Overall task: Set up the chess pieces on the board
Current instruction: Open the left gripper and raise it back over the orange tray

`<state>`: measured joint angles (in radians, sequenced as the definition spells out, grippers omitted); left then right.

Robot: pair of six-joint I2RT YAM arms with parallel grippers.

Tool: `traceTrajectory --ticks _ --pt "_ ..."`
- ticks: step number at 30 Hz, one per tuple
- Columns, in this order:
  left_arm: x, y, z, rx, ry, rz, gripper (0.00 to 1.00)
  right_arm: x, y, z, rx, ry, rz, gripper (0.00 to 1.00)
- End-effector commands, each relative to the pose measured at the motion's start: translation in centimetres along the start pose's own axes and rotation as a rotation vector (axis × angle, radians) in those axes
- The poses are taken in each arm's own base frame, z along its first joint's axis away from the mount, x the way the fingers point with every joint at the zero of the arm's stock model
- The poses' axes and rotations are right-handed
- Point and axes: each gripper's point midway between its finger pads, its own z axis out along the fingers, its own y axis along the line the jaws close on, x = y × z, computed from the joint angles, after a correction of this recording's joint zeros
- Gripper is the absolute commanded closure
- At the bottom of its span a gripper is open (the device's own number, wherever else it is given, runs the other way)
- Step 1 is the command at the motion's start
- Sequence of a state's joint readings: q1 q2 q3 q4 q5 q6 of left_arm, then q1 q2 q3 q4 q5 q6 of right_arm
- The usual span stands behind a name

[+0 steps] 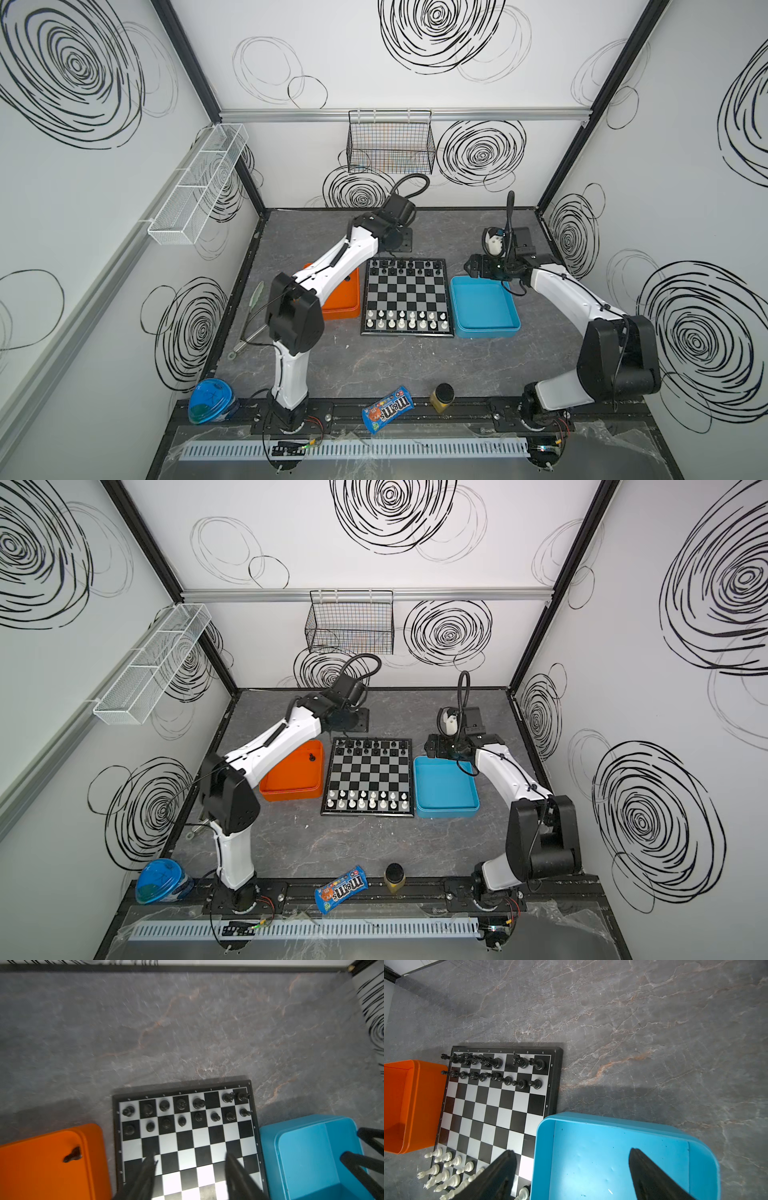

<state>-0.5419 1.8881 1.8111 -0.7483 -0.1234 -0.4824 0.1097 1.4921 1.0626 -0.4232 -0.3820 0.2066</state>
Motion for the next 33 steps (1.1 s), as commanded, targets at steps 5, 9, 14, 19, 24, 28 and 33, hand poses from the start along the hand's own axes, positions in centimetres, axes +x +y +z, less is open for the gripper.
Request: traceTrajectory --ticks 5,9,14,19,24,28,33 --pt "0.8 11.4 -0.1 -0.106 -0.027 -0.139 0.18 -1.4 0.3 -0.3 0.029 0.036 -0.016 0.13" --pt "3.1 15.2 1.0 -0.131 0.008 -0.196 0.10 -1.8 0.8 -0.1 0.052 0.043 -0.032 0.14" --pt "5.0 17.2 3.1 -0.152 0.051 -0.220 0.10 -1.2 2.0 1.1 0.067 0.089 -0.039 0.15" --pt "6.3 17.9 5.5 -0.162 0.115 -0.201 0.13 -0.4 3.1 2.3 0.070 0.135 -0.051 0.14" --pt "6.9 18.2 6.9 -0.174 0.139 -0.206 0.21 0.0 3.1 2.5 0.067 0.141 -0.053 0.15" --pt "7.2 18.4 7.4 -0.187 0.152 -0.208 0.28 0.1 2.8 2.4 0.070 0.142 -0.056 0.15" --pt "8.2 18.8 8.3 -0.203 0.183 -0.207 0.36 0.4 2.3 2.6 0.067 0.148 -0.052 0.14"
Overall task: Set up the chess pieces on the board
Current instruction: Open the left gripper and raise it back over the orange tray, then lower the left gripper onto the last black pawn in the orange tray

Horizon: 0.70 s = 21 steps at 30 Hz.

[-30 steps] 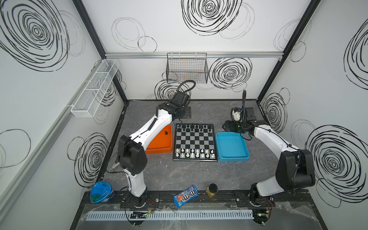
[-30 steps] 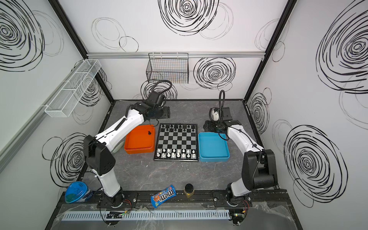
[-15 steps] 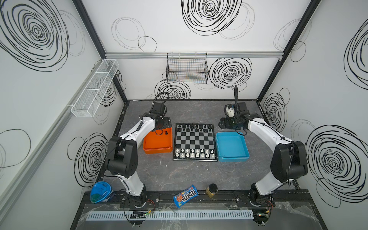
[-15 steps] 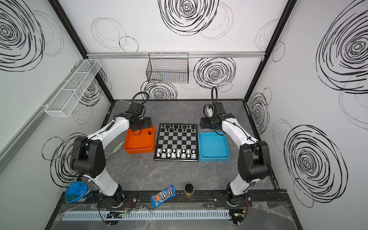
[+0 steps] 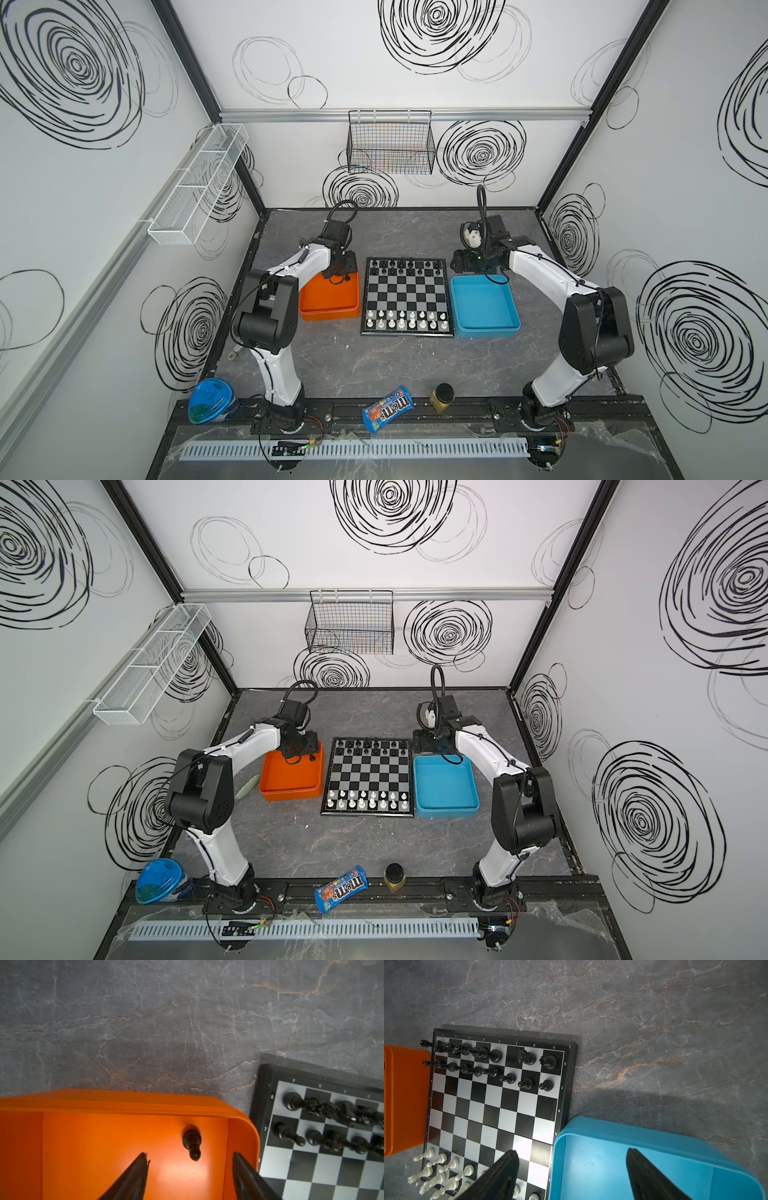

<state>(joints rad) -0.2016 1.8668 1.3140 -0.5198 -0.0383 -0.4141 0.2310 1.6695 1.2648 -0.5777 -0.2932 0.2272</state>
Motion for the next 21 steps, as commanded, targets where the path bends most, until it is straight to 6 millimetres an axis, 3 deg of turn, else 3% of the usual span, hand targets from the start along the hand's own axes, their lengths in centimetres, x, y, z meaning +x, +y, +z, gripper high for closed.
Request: traceTrajectory --ticks 1,10,21 --pt "-0.7 0.1 0.8 -0.007 -0.011 -0.002 0.37 0.4 -0.6 -0.2 0.012 0.007 0.001 0.14" --pt "-0.1 -0.2 2.4 -0.020 0.019 0.008 0.51 0.8 -1.2 0.1 0.010 0.017 0.007 0.14" --pt "-0.8 -1.0 2.6 -0.030 0.025 0.024 0.64 1.0 -2.0 0.2 0.012 0.025 0.015 0.14"
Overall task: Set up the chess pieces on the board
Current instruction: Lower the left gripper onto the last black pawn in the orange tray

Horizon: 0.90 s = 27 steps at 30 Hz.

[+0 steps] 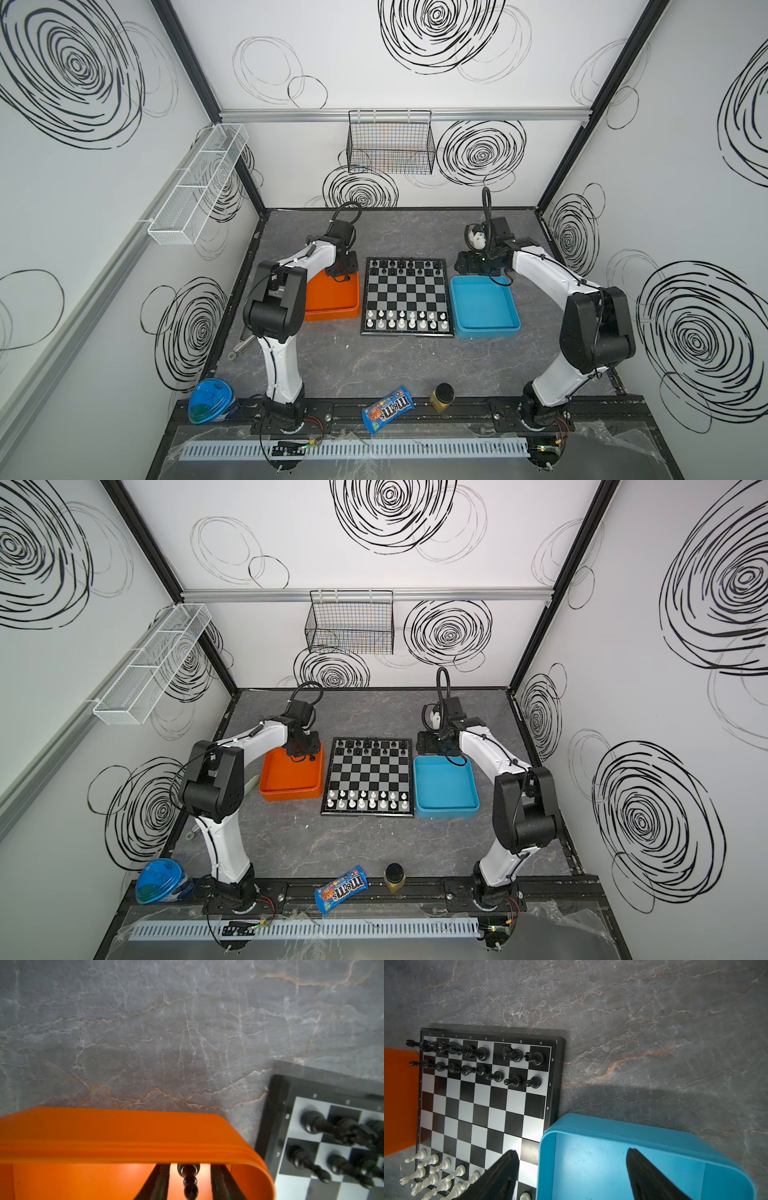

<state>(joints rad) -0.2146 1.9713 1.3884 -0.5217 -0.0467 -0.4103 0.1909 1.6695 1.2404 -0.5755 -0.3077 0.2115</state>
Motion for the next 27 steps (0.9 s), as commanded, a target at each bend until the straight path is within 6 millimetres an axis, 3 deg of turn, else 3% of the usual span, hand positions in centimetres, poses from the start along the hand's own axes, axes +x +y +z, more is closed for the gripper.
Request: traceTrajectory --ticks 1,14,27 --pt "-0.2 -0.3 0.1 -0.015 0.002 0.009 0.64 0.5 -0.4 0.1 0.003 0.012 -0.009 0.14" --pt "1.9 0.3 0.3 -0.044 0.056 0.011 0.64 1.1 -0.9 0.4 -0.001 0.026 -0.008 0.15" --pt "2.0 0.3 0.5 -0.052 0.067 0.021 0.71 1.5 -1.2 0.6 -0.003 0.031 -0.003 0.14"
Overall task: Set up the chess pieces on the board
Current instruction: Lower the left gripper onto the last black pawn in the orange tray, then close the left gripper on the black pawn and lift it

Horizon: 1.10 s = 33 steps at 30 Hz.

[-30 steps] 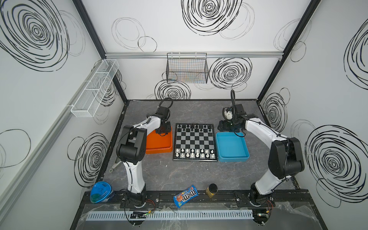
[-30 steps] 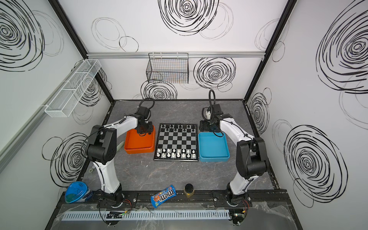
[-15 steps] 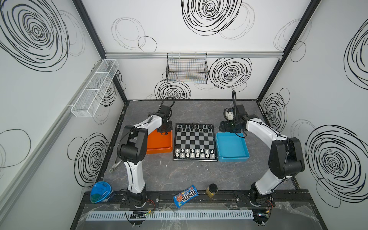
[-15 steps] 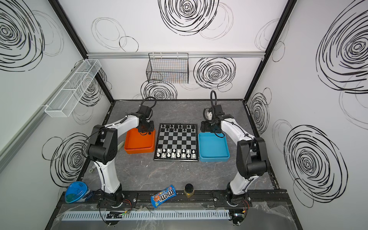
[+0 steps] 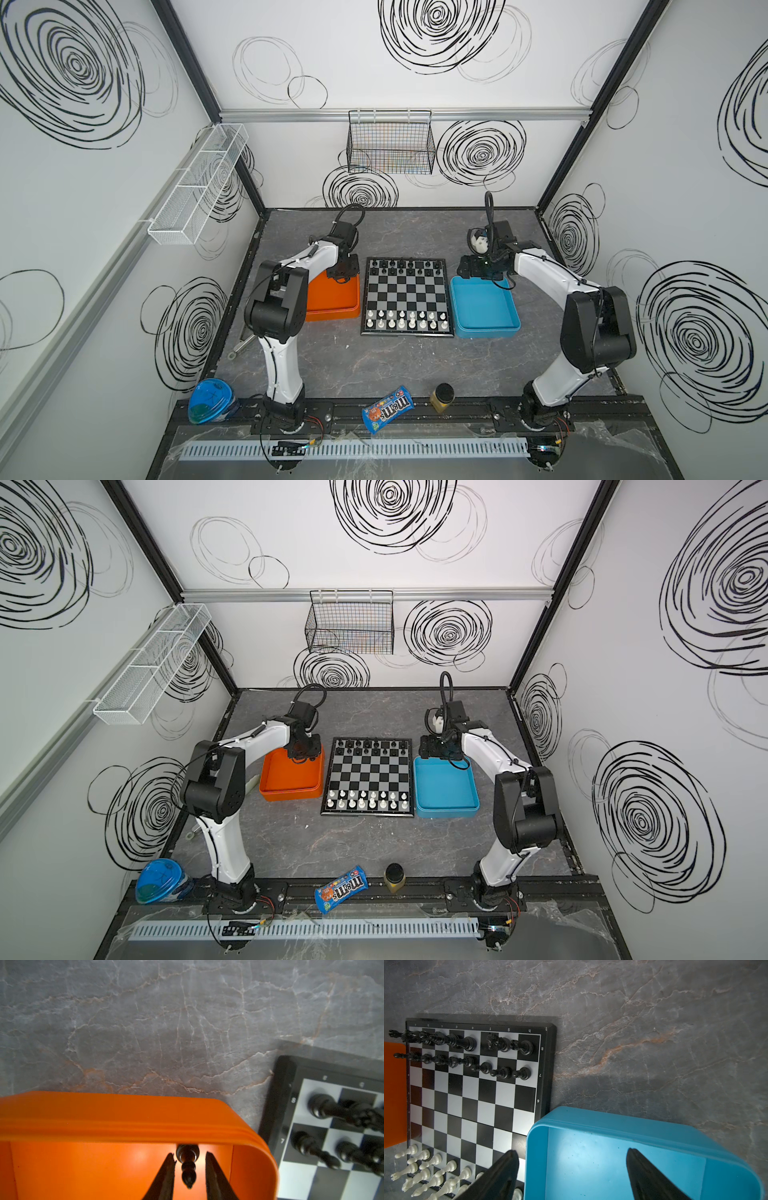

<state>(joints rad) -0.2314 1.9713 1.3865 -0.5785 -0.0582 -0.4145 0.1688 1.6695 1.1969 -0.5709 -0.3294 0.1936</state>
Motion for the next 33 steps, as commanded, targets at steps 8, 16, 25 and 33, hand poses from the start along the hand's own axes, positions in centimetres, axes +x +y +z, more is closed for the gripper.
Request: traceTrajectory --ticks 8,16,25,33 --pt "0.5 0.2 0.5 -0.024 0.020 0.007 0.73 0.2 -0.4 0.1 0.001 0.000 -0.010 0.15" --pt "0.6 0.3 0.5 -0.030 0.026 0.012 0.78 0.4 -0.5 0.2 -0.001 0.002 -0.007 0.15" --pt "0.9 0.5 0.2 -0.037 0.030 0.021 0.83 0.5 -0.5 0.2 -0.005 0.001 -0.006 0.15" --pt "0.8 0.7 -0.5 -0.046 0.021 0.031 0.87 0.5 -0.5 -0.1 -0.005 -0.005 -0.006 0.15"
